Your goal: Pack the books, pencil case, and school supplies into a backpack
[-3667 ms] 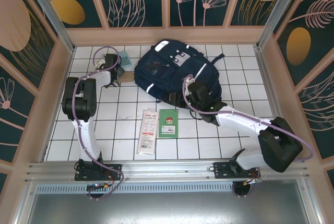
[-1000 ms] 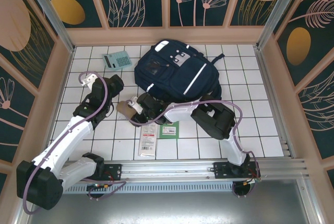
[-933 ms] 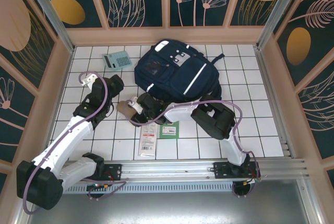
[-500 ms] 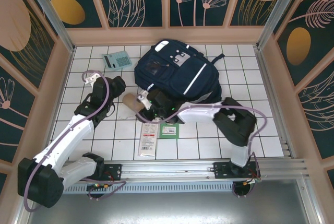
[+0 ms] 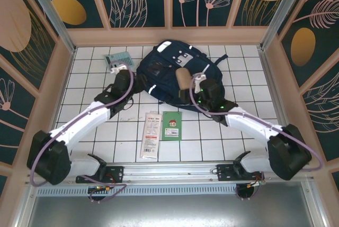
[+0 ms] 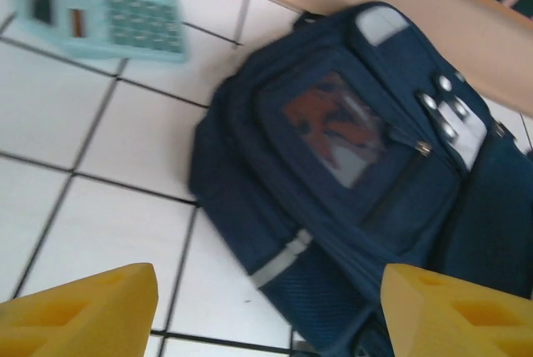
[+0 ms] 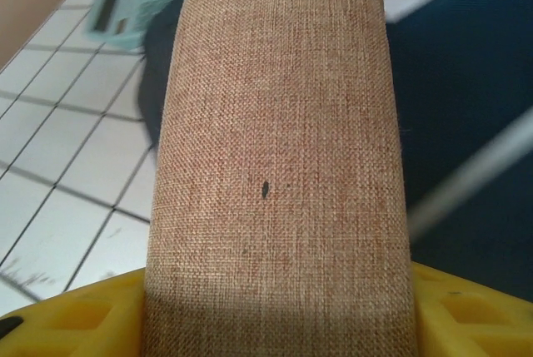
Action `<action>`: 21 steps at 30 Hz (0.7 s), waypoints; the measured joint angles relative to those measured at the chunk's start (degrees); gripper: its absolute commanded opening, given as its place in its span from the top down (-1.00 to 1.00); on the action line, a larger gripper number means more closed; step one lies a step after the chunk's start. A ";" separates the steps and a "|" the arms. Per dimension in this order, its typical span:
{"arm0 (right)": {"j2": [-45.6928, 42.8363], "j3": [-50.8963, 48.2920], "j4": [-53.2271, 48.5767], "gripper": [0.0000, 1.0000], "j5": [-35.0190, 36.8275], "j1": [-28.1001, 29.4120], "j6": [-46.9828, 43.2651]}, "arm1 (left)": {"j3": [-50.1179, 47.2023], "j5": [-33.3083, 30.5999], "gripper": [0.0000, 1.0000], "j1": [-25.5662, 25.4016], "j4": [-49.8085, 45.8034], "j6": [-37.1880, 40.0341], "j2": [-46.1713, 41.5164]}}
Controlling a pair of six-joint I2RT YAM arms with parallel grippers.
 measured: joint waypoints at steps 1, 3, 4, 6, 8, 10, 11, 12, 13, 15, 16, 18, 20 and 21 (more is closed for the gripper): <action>-1.95 -1.22 -0.87 0.17 0.72 -1.70 1.20 | 1.44 -0.09 -0.40 -1.46 0.37 0.72 1.97; -5.62 -3.37 -2.49 0.17 2.08 -5.16 3.41 | 4.35 -0.13 -0.35 -4.22 1.27 2.40 5.88; -7.32 -4.28 -3.37 0.17 2.78 -6.91 4.55 | 5.95 -0.11 -0.30 -5.60 1.64 3.39 7.98; -10.54 -6.01 -5.07 0.16 3.89 -10.16 6.38 | 9.31 0.13 -0.27 -8.17 2.47 5.57 12.46; -13.44 -7.58 -6.84 0.15 4.87 -12.96 8.11 | 13.07 0.42 -0.25 -10.84 3.21 7.93 17.29; -15.63 -8.76 -8.61 0.14 5.66 -15.10 9.49 | 16.92 0.57 -0.22 -13.25 3.54 10.40 21.86; -16.52 -9.20 -9.46 0.13 5.97 -16.17 10.25 | 18.99 0.81 -0.22 -14.49 3.65 11.74 24.22; -17.29 -9.49 -10.40 0.13 6.23 -17.18 10.73 | 20.76 1.11 -0.22 -15.61 3.80 12.96 26.29; -17.90 -9.68 -11.30 0.13 6.58 -18.23 11.39 | 22.56 1.84 -0.21 -16.72 3.91 14.23 28.41; -18.78 -9.97 -12.44 0.13 7.08 -19.91 12.26 | 25.70 3.50 -0.21 -18.62 4.00 16.59 32.13; -19.21 -10.14 -13.03 0.14 7.30 -20.70 12.85 | 27.17 4.61 -0.21 -19.52 3.98 17.84 33.83; -19.96 -10.51 -13.99 0.13 7.54 -22.01 13.55 | 29.44 6.86 -0.21 -20.96 4.00 19.87 36.63; -20.61 -11.08 -14.51 0.13 7.61 -23.21 14.25 | 31.50 9.18 -0.22 -22.10 3.96 21.70 39.12; -21.00 -11.47 -14.78 0.13 7.58 -23.76 14.62 | 32.72 10.34 -0.23 -22.60 3.96 22.60 40.54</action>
